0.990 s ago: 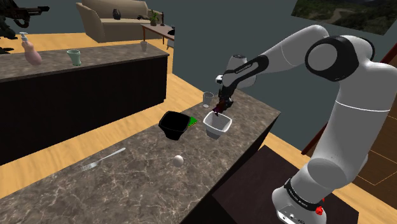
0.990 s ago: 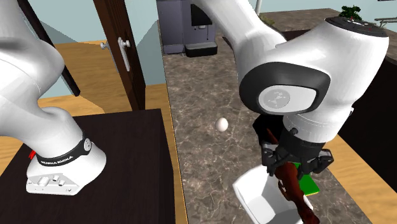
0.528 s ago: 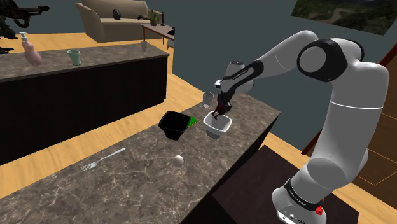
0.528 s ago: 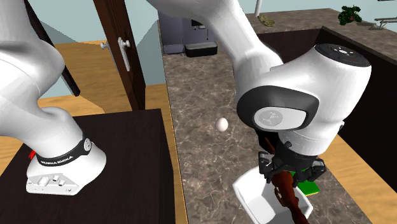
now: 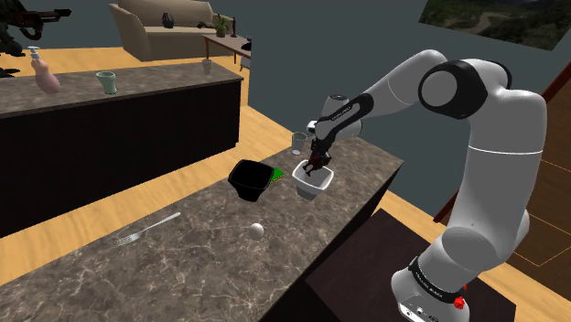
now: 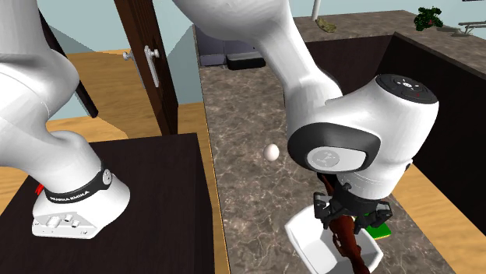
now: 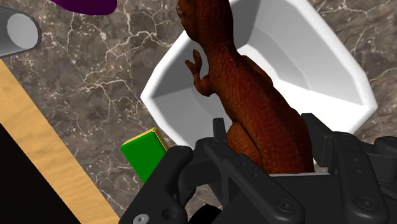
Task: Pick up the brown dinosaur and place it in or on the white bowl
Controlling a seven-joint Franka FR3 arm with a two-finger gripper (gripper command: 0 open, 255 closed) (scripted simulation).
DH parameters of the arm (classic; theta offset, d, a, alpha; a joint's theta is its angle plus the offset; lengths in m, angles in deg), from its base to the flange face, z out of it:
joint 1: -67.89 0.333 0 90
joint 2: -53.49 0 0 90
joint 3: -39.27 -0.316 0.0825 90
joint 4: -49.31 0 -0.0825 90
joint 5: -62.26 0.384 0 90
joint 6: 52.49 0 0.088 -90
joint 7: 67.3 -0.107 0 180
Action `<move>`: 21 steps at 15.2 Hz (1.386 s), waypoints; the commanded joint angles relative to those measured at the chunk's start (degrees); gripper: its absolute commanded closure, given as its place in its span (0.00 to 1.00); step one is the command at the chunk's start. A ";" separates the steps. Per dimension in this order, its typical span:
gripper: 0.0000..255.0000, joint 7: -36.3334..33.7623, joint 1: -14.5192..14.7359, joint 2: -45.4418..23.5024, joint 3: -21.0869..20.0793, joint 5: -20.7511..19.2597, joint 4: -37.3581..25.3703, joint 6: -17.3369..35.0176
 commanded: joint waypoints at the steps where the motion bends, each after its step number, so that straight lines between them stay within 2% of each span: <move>1: 1.00 0.01 -0.01 -0.04 0.00 0.01 -0.02 0.06; 4: 1.00 0.01 -0.01 -0.04 0.00 0.01 -0.02 0.06; 5: 0.00 0.01 -0.01 -0.04 0.00 0.01 -0.02 0.06; 10: 0.00 0.01 -0.01 -0.05 0.00 0.01 -0.03 0.06; 14: 0.00 -0.42 0.54 6.03 0.36 -0.62 0.51 -5.48; 21: 0.00 -0.42 0.53 6.04 0.35 -0.62 0.51 -5.48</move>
